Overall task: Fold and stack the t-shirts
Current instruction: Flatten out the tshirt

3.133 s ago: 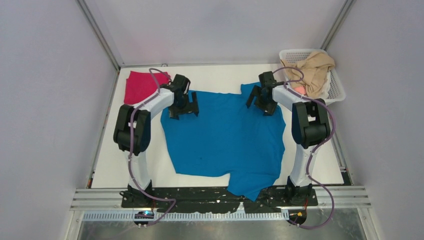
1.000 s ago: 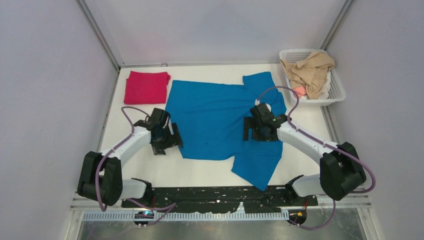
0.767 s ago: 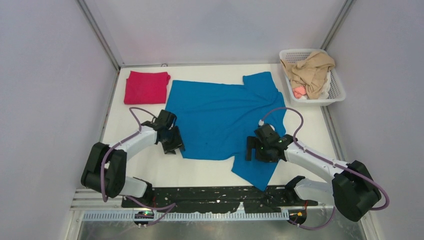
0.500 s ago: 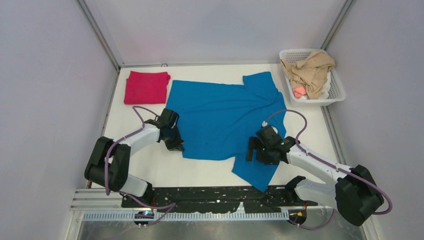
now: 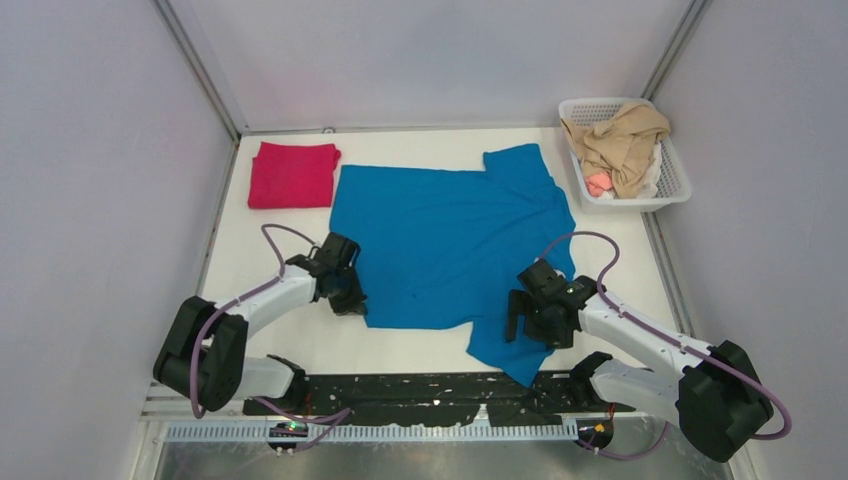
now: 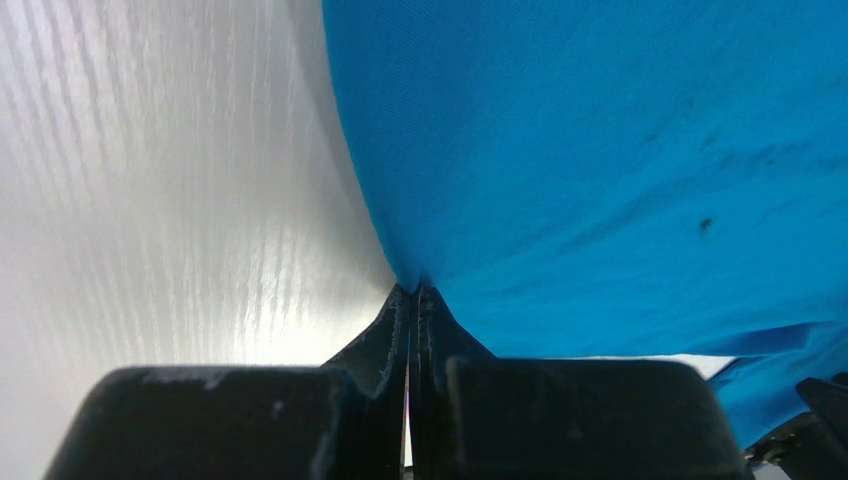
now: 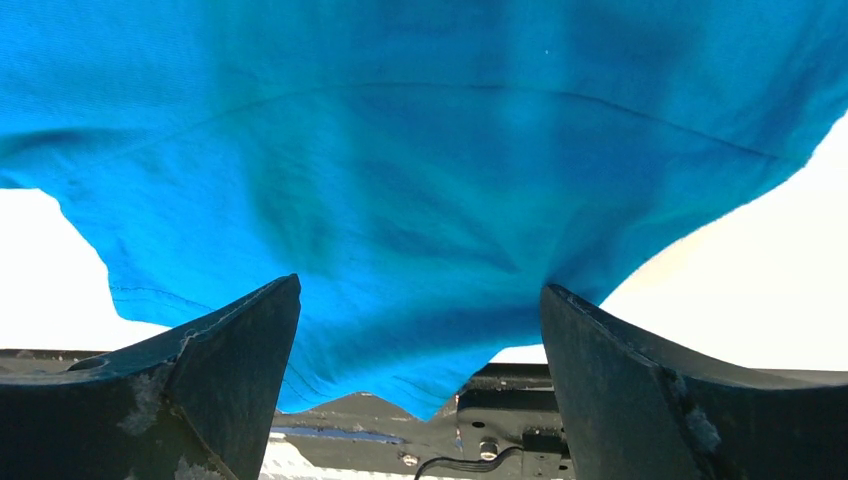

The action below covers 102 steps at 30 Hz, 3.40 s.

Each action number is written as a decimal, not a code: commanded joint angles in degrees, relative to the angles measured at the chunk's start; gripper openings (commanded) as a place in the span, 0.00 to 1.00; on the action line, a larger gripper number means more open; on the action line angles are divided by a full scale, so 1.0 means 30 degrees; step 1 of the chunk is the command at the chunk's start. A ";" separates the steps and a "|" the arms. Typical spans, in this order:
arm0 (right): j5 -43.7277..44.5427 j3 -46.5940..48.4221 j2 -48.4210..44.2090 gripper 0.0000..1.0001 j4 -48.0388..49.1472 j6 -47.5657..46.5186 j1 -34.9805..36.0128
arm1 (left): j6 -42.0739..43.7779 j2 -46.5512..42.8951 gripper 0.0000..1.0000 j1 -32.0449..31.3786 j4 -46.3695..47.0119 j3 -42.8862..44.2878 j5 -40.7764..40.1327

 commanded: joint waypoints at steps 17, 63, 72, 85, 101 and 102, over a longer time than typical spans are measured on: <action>0.3676 0.3217 -0.3934 0.95 -0.1850 -0.0528 0.0100 | -0.0241 0.3802 0.00 -0.2838 -0.8997 1.0118 -0.7300; 0.2443 0.1402 0.2169 0.95 0.5900 -0.1881 -0.0764 | 0.2956 0.8317 0.76 0.0485 0.1030 1.2936 -0.0137; 0.2537 0.1348 0.2643 0.95 0.5904 -0.1797 -0.0779 | 0.2697 0.9588 0.70 0.0571 0.1029 1.2792 0.2027; 0.2593 0.1298 0.3175 0.95 0.5941 -0.1951 -0.0775 | 0.1501 0.9666 0.62 -0.0444 0.1943 1.0901 0.2434; 0.2332 0.1131 0.3396 0.95 0.6184 -0.2094 -0.0779 | 0.1604 0.7919 0.60 -0.1511 -0.2088 1.1800 -0.2652; 0.2354 0.1121 0.3400 0.95 0.6180 -0.2086 -0.0779 | 0.1653 0.7855 0.60 -0.1609 -0.2048 1.1949 -0.2536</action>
